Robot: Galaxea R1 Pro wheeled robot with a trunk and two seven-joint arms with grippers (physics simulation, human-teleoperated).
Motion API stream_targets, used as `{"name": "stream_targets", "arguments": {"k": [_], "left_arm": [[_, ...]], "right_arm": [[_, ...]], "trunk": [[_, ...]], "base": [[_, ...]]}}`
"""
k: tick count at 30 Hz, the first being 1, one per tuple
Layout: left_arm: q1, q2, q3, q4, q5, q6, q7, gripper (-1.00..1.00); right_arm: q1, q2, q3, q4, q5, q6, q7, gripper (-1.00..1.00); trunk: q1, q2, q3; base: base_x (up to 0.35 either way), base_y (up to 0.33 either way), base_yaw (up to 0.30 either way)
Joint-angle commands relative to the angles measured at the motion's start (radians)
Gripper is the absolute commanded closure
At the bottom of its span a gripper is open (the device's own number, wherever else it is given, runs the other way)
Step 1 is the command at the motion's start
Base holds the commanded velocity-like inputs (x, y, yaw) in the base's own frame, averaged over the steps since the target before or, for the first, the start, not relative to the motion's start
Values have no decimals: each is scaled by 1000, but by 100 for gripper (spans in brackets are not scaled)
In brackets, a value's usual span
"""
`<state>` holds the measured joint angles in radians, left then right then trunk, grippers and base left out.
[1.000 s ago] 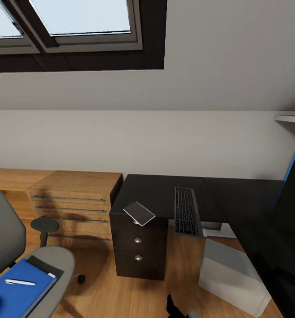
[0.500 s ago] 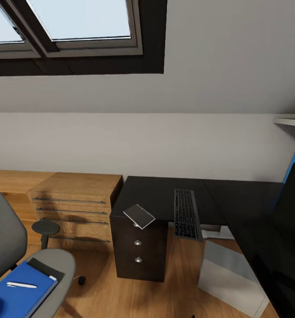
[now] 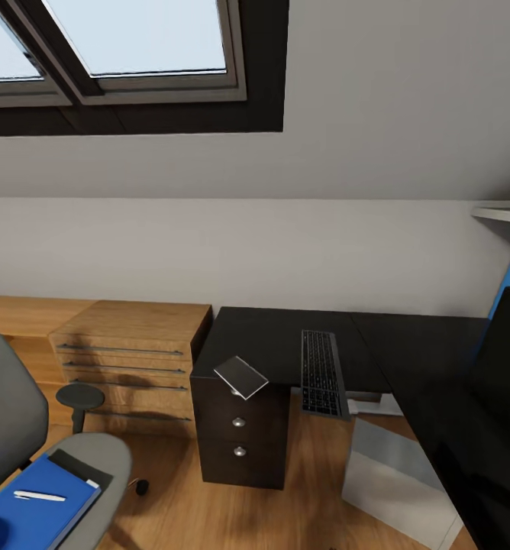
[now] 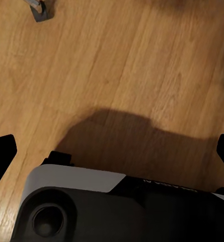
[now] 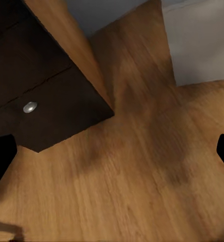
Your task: In the bedroom, organize the workspace by keeping the computer under the desk, ensuring the monitor is on the desk, placing the keyboard on the desk next to the monitor, placing the mouse on the desk next to the keyboard, moving the folder from the swivel chair onto the desk next to the mouse, stacking the notebook on top of the folder with the pen on top of the notebook, and positioning the swivel chair next to the desk.
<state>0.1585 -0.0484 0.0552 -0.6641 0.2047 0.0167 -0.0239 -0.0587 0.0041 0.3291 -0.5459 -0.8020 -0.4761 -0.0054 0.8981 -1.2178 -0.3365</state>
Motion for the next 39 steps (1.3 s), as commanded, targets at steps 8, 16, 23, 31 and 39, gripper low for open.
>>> {"name": "stream_targets", "arguments": {"k": [8, 16, 23, 31, 39], "left_arm": [[0, -1, 4, 2, 10, 0, 0, -100], [-1, -2, 5, 23, 12, -60, 2, -100], [-1, -2, 5, 23, 12, -61, 2, -100], [-1, -2, 5, 23, 12, -61, 2, -100], [-1, -4, 5, 23, 12, -61, 2, -100]], "right_arm": [[-1, 6, 8, 34, 52, -97, -2, -100], [-1, 26, 10, 46, 62, -113, -5, -100], [-2, 27, 10, 55, 63, -113, -5, -100], [-2, 27, 10, 59, 63, -112, -5, -100], [-3, 30, 10, 62, 63, -111, -5, -100]], "trunk": [[0, -1, -1], [0, -1, -12], [0, -1, -23], [0, -1, -35], [0, -1, -48]], "base": [[-1, 0, 0], [-295, 0, 8], [-337, 0, 0], [-338, 0, 0], [-338, 0, 0]]}}
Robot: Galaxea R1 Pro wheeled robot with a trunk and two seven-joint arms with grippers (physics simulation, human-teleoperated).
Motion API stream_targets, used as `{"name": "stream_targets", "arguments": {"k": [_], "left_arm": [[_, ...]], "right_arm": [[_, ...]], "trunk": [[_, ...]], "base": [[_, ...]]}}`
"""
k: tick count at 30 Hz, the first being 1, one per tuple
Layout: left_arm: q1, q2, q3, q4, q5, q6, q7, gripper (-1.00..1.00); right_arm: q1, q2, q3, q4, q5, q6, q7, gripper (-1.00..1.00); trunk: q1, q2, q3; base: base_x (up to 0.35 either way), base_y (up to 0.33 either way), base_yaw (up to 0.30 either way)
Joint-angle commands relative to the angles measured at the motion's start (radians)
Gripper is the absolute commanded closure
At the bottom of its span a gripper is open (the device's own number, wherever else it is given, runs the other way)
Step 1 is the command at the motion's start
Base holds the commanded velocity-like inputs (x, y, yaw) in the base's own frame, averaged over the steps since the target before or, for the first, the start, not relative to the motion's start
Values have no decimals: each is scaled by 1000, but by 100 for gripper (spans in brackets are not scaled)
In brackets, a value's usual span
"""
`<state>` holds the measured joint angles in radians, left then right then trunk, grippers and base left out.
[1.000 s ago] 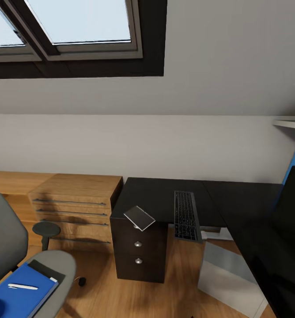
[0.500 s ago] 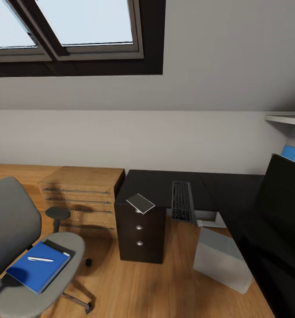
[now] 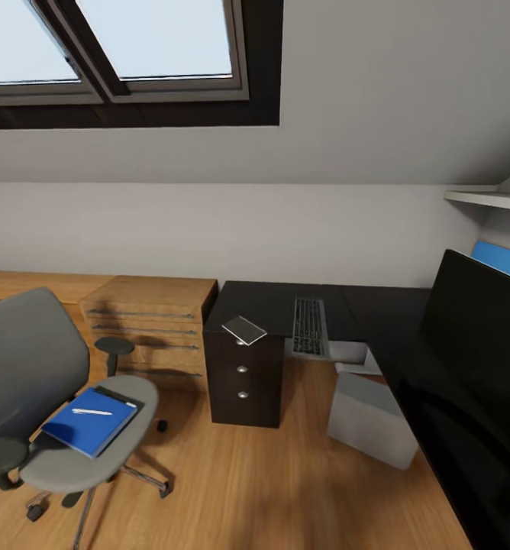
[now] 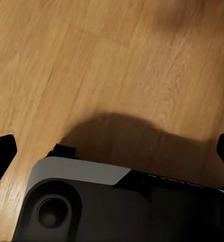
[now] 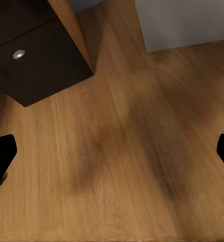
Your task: In the bedroom, organize the workspace by keeping the computer under the desk, ensuring the monitor is on the desk, placing the keyboard on the desk next to the monitor, placing the mouse on the desk next to the keyboard, moving the folder from the swivel chair onto the desk next to the mouse, stacking the notebook on top of the folder with the pen on top of the notebook, and positioning the swivel chair next to the desk.
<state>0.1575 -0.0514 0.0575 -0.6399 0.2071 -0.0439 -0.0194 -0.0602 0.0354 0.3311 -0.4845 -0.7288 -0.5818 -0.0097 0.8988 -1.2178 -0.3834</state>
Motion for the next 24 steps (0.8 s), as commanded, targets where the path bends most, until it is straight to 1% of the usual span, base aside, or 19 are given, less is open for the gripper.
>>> {"name": "stream_targets", "arguments": {"k": [1, 18, 24], "left_arm": [[0, -1, 2, -1, 9, -1, -2, -100], [0, -1, 2, -1, 9, -1, -2, -100], [0, -1, 2, -1, 8, -1, -2, -100]], "right_arm": [[-1, 0, 8, 4, -11, -6, -1, -100], [-3, 4, 8, 14, -11, -6, -1, -100], [-3, 4, 8, 14, -11, -6, -1, -100]], "trunk": [[-1, -1, -3], [-1, -1, -29], [-1, -1, -39]], "base": [[-338, 0, 0], [-338, -1, 0], [-338, -77, 0]]}}
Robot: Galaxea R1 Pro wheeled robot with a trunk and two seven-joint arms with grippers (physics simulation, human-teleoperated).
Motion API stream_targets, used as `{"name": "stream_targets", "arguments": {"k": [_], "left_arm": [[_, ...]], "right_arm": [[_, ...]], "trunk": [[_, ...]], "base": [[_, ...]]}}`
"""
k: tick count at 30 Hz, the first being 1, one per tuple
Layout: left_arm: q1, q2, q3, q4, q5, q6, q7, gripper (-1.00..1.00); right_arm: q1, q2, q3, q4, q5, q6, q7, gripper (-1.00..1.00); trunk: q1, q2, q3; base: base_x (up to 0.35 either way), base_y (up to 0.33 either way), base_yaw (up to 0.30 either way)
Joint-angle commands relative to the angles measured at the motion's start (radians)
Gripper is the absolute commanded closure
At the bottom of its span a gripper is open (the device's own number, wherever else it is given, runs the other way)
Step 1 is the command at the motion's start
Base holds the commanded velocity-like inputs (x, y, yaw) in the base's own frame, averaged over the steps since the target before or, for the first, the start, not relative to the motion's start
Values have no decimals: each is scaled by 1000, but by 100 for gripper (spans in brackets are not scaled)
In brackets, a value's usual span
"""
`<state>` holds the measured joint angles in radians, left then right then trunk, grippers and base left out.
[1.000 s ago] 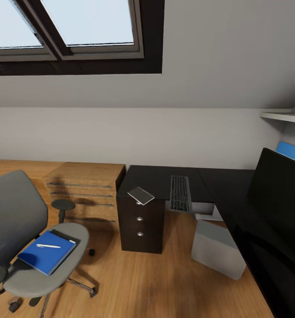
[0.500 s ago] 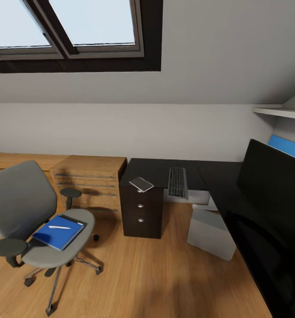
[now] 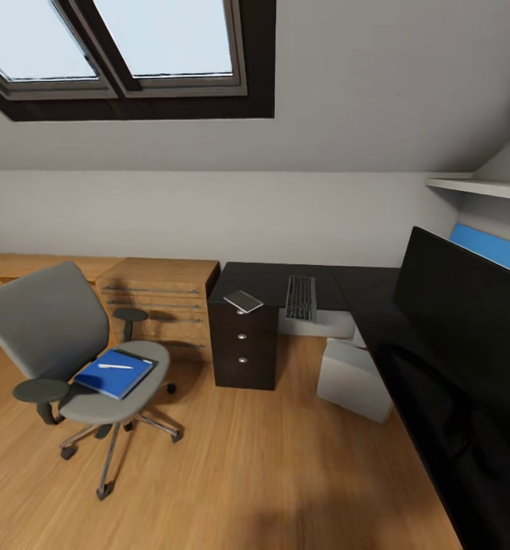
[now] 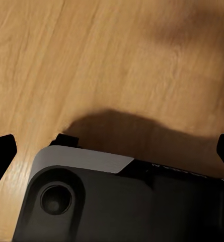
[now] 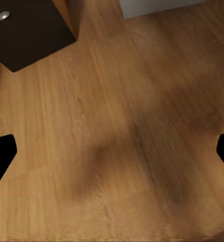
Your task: In the bedroom, organize the workspace by keeping the computer under the desk, ensuring the monitor is on the desk, placing the keyboard on the desk next to the monitor, placing the mouse on the desk next to the keyboard, moving the folder from the swivel chair onto the desk next to the mouse, stacking the notebook on top of the folder with the pen on top of the notebook, and positioning the swivel chair next to the desk.
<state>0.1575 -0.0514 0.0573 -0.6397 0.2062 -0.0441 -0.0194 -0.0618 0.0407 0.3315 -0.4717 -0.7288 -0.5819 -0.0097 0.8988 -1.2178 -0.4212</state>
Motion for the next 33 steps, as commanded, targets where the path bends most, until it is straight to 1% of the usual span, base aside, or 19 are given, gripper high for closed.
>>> {"name": "stream_targets", "arguments": {"k": [1, 11, 22, 27, 33], "left_arm": [[1, -1, 3, -2, 9, 0, -2, -100], [1, -1, 3, -2, 9, 0, -2, -100], [1, -1, 3, -2, 10, 1, -2, -100], [1, -1, 3, -2, 10, 1, -2, -100], [1, -1, 2, -2, 10, 1, -2, -100]], "right_arm": [[-1, -1, 8, 1, -11, -6, -1, -100], [-1, -1, 9, 1, -11, -6, -1, -100], [-1, 2, 8, 1, -11, -7, -1, -100], [-1, -2, 6, 1, -12, -8, -2, -100], [-1, -4, 5, 0, -13, -9, -3, -100]], "trunk": [[-1, -1, -2], [-1, -1, -18], [-1, -1, -36], [-1, -1, -41], [-1, -1, -42]], "base": [[-338, -111, 0], [-335, -126, 0], [-294, -198, 0], [-217, -268, 0], [-120, -315, 0]]}}
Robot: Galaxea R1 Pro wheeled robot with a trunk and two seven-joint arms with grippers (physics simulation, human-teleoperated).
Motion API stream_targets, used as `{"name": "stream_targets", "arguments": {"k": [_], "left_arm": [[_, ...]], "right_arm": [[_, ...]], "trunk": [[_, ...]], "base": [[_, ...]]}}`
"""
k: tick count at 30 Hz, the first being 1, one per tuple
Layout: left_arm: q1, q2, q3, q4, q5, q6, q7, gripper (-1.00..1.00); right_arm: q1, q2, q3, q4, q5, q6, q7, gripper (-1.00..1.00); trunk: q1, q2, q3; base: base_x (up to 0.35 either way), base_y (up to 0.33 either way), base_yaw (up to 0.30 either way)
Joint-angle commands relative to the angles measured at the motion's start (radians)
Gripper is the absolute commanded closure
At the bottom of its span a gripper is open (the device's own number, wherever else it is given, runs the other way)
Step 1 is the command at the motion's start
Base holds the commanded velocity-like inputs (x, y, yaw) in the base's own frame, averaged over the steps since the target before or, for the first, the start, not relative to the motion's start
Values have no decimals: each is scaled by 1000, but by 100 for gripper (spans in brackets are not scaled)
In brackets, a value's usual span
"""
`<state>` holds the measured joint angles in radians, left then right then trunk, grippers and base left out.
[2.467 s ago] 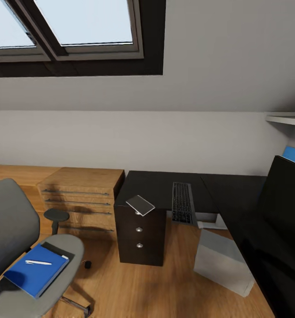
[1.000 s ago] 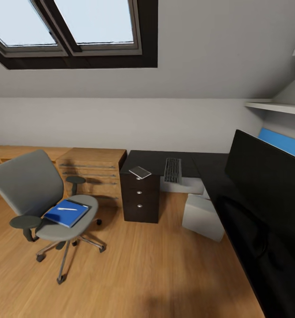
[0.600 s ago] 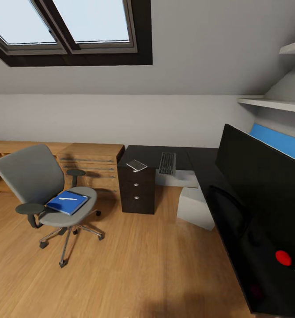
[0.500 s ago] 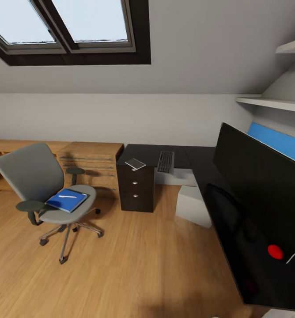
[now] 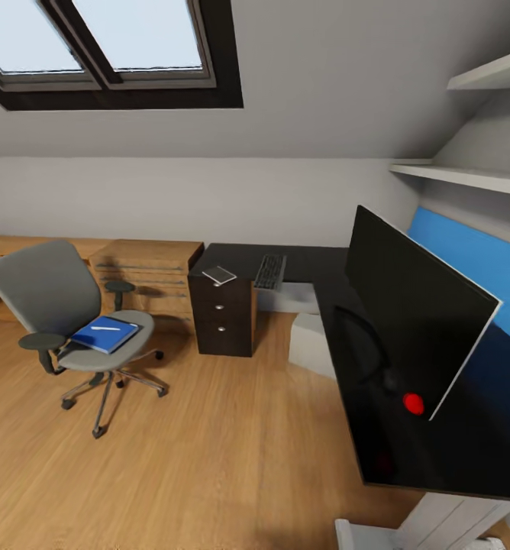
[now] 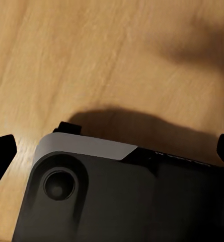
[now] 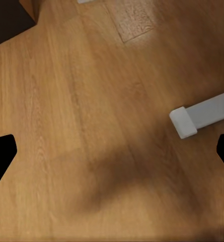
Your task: In the bedroom, organize the workspace by keeping the computer under the desk, ensuring the monitor is on the desk, placing the keyboard on the desk next to the monitor, placing the mouse on the desk next to the keyboard, moving the folder from the swivel chair onto the desk next to the mouse, stacking the notebook on top of the folder with the pen on top of the notebook, and positioning the swivel chair next to the desk.
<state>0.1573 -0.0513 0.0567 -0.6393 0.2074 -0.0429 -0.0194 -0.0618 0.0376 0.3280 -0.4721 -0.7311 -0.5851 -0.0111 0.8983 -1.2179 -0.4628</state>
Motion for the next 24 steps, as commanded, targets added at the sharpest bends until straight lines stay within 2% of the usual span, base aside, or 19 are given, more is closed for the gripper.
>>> {"name": "stream_targets", "arguments": {"k": [1, 18, 24], "left_arm": [[1, -1, 3, -2, 9, 0, -2, -100], [1, -1, 3, -2, 9, 0, -2, -100], [1, -1, 3, -2, 9, 0, -2, -100]], "right_arm": [[-1, 0, 8, 1, -10, -5, -1, -100], [-1, 4, 8, 1, -10, -5, -1, -100], [-1, 2, 8, 1, -10, -5, -1, -100]], "trunk": [[0, -1, -1], [0, -1, -10], [-4, 6, -11]], "base": [[-79, -326, 0], [-21, -333, -12], [-116, -320, -14]]}}
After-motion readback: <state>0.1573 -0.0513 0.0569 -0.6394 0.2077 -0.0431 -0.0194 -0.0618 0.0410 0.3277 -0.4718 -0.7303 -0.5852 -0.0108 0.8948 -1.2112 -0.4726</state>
